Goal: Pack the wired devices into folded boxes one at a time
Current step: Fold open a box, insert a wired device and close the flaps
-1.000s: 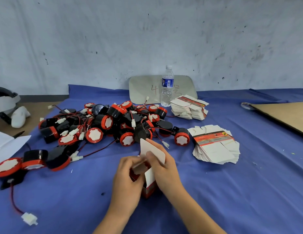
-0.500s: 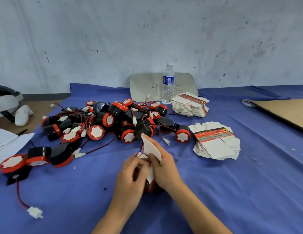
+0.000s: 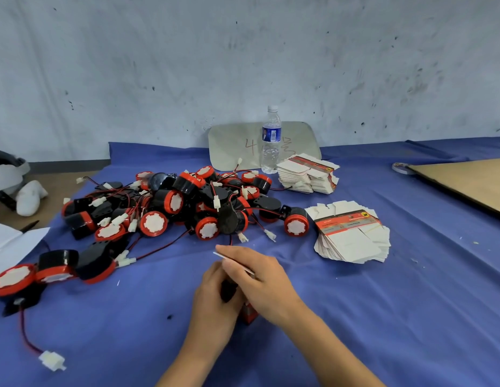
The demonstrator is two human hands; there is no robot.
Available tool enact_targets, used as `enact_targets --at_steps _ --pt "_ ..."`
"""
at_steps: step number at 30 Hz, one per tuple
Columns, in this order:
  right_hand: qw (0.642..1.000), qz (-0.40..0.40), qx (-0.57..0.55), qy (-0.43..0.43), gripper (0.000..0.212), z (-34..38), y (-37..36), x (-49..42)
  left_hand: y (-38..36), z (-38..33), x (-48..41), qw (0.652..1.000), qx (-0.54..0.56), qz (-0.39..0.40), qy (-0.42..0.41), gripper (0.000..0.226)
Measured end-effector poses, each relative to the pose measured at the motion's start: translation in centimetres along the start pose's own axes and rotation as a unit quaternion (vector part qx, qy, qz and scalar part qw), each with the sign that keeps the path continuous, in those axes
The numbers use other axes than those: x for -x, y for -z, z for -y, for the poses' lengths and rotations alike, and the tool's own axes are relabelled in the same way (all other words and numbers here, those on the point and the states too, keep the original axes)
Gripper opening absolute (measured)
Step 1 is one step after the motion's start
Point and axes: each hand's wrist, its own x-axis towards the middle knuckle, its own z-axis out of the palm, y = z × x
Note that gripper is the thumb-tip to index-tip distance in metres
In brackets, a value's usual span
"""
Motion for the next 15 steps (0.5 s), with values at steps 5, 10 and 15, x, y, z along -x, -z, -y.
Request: enact_targets --at_steps 5,10,15 --pt "1.0 -0.009 0.022 -0.009 0.036 0.3 0.0 0.2 -0.2 0.4 -0.1 0.999 0.031 -0.004 0.033 0.032" --pt "0.997 -0.026 0.076 -0.008 0.047 -0.1 0.0 0.2 -0.5 0.2 0.0 0.993 0.112 -0.028 0.037 0.047" --pt "1.0 -0.009 -0.005 -0.021 0.037 -0.8 0.9 0.0 -0.5 0.7 -0.5 0.99 0.121 -0.019 0.063 0.078"
